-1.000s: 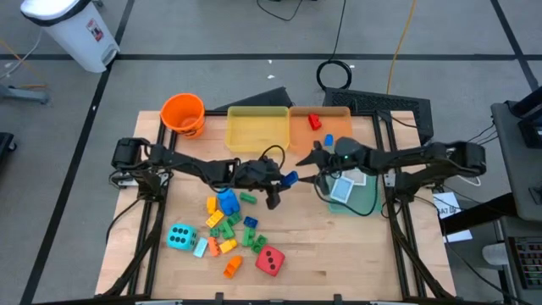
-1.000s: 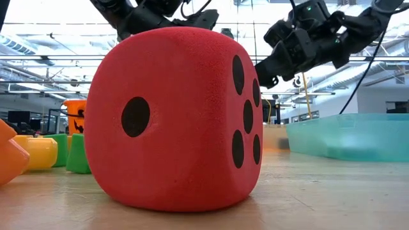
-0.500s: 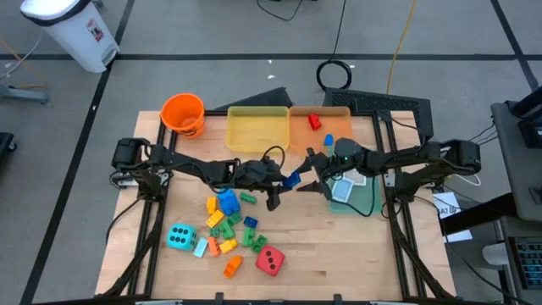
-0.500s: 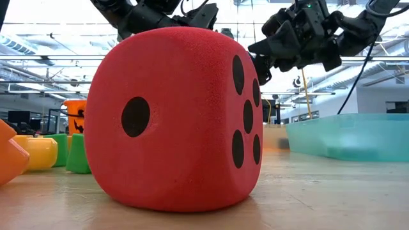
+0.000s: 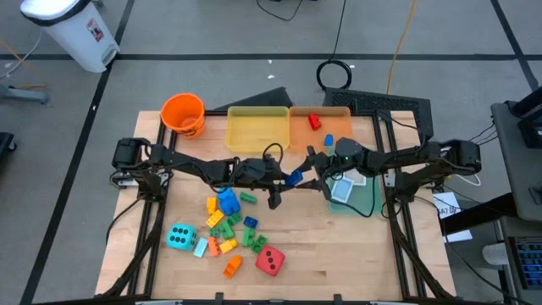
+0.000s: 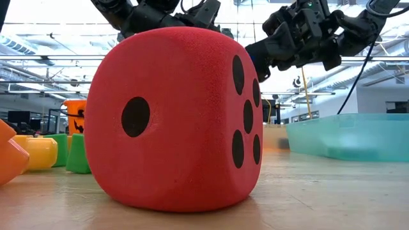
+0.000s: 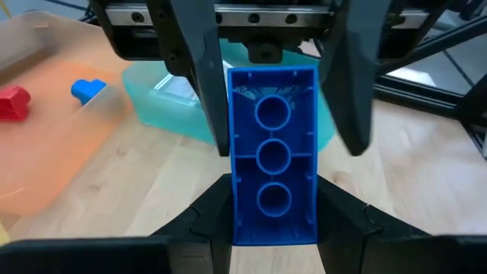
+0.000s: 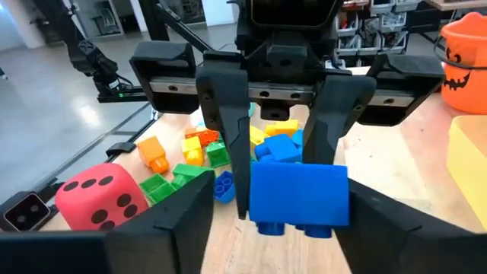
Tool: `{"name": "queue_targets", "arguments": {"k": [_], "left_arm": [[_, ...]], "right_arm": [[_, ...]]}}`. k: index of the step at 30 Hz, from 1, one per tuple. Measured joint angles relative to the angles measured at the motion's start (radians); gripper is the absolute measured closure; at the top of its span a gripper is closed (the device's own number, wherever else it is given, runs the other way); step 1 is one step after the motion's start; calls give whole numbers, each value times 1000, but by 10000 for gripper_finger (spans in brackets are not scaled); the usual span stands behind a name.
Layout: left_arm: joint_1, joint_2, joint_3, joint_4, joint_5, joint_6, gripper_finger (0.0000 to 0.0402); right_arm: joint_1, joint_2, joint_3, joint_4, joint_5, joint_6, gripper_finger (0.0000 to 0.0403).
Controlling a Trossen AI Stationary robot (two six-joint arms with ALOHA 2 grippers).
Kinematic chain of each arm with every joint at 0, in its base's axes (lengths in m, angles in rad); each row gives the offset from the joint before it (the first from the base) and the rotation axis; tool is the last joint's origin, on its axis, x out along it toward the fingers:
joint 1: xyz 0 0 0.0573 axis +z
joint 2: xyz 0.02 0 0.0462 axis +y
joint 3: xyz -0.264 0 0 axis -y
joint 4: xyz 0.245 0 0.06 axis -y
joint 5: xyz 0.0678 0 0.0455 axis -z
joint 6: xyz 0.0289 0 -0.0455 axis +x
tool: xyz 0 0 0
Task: Pick & Place Toys
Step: Put the dark blue game piece into the orange bin
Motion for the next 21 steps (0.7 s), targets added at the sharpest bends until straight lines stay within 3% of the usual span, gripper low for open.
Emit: {"name": "queue_targets", "arguments": {"k": [9, 13, 21], "left_arm": [[-2, 0, 0, 3, 7, 2, 263], [-1, 0, 0, 2, 5, -6, 258], [0, -6, 0, -1, 4, -8, 78]], "right_arm": [[-1, 0, 0, 1, 5, 0, 292], [-2, 0, 0, 1, 5, 0, 304], [-56, -61, -1, -82, -1, 16, 301]]}}
